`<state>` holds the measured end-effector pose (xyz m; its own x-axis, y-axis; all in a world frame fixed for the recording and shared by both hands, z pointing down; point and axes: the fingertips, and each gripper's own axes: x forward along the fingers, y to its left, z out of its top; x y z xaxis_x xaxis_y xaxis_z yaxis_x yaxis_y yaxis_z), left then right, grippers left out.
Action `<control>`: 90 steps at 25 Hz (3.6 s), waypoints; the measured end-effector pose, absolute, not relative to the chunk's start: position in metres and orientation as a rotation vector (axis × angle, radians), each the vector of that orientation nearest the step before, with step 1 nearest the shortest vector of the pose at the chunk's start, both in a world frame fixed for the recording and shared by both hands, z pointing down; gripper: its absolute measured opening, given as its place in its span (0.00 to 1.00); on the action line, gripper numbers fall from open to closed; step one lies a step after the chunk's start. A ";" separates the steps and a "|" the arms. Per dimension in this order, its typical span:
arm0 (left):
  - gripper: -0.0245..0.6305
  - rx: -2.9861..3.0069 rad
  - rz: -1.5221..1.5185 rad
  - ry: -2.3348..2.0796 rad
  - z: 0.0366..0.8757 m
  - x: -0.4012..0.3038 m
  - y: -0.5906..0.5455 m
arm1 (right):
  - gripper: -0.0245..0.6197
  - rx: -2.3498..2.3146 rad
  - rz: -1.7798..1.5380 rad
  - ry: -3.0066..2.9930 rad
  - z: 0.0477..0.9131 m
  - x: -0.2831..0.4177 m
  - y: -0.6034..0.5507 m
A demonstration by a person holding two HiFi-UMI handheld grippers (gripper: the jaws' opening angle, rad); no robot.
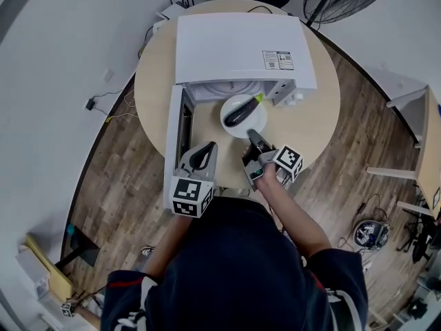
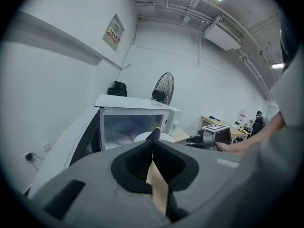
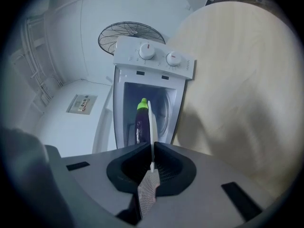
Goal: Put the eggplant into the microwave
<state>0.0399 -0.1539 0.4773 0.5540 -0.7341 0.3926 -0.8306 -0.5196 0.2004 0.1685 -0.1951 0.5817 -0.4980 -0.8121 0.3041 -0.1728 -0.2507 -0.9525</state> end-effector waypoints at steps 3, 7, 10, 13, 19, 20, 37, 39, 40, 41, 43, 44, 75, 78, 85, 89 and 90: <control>0.06 2.410 0.374 -1.287 0.484 0.036 -0.160 | 0.07 -1.209 -1.807 1.530 0.591 0.169 -0.208; 0.06 2.385 0.401 -1.293 0.493 0.031 -0.165 | 0.07 -1.209 -1.826 1.503 0.607 0.168 -0.222; 0.06 2.372 0.420 -1.278 0.498 0.032 -0.165 | 0.07 -1.219 -1.847 1.482 0.618 0.166 -0.228; 0.06 2.374 0.434 -1.272 0.500 0.031 -0.167 | 0.07 -1.217 -1.859 1.480 0.624 0.161 -0.240; 0.06 2.361 0.451 -1.243 0.512 0.036 -0.170 | 0.07 -1.218 -1.877 1.460 0.640 0.157 -0.267; 0.06 2.359 0.454 -1.237 0.513 0.037 -0.171 | 0.07 -1.220 -1.878 1.457 0.642 0.157 -0.271; 0.06 2.338 0.475 -1.183 0.523 0.039 -0.177 | 0.07 -1.243 -1.881 1.423 0.661 0.144 -0.321; 0.06 2.339 0.475 -1.182 0.524 0.040 -0.177 | 0.07 -1.254 -1.880 1.424 0.664 0.144 -0.324; 0.06 2.339 0.474 -1.183 0.524 0.040 -0.177 | 0.07 -1.259 -1.880 1.421 0.665 0.144 -0.325; 0.06 2.338 0.472 -1.183 0.524 0.039 -0.177 | 0.07 -1.263 -1.879 1.418 0.666 0.144 -0.325; 0.06 2.339 0.467 -1.183 0.523 0.039 -0.177 | 0.07 -1.271 -1.879 1.414 0.668 0.145 -0.326; 0.06 2.340 0.467 -1.183 0.523 0.039 -0.177 | 0.07 -1.275 -1.877 1.414 0.670 0.145 -0.326; 0.06 2.373 0.482 -1.146 0.524 0.043 -0.173 | 0.20 -1.397 -1.760 1.696 0.660 0.156 -0.321; 0.06 2.383 0.485 -1.134 0.525 0.045 -0.172 | 0.19 -1.468 -1.717 1.833 0.659 0.157 -0.312; 0.06 2.396 0.484 -1.119 0.525 0.047 -0.171 | 0.10 -1.723 -1.436 2.342 0.650 0.144 -0.299; 0.06 2.395 0.484 -1.112 0.525 0.048 -0.169 | 0.06 -1.847 -1.220 2.646 0.647 0.134 -0.299; 0.06 2.395 0.484 -1.111 0.525 0.048 -0.169 | 0.06 -1.869 -1.169 2.710 0.647 0.132 -0.299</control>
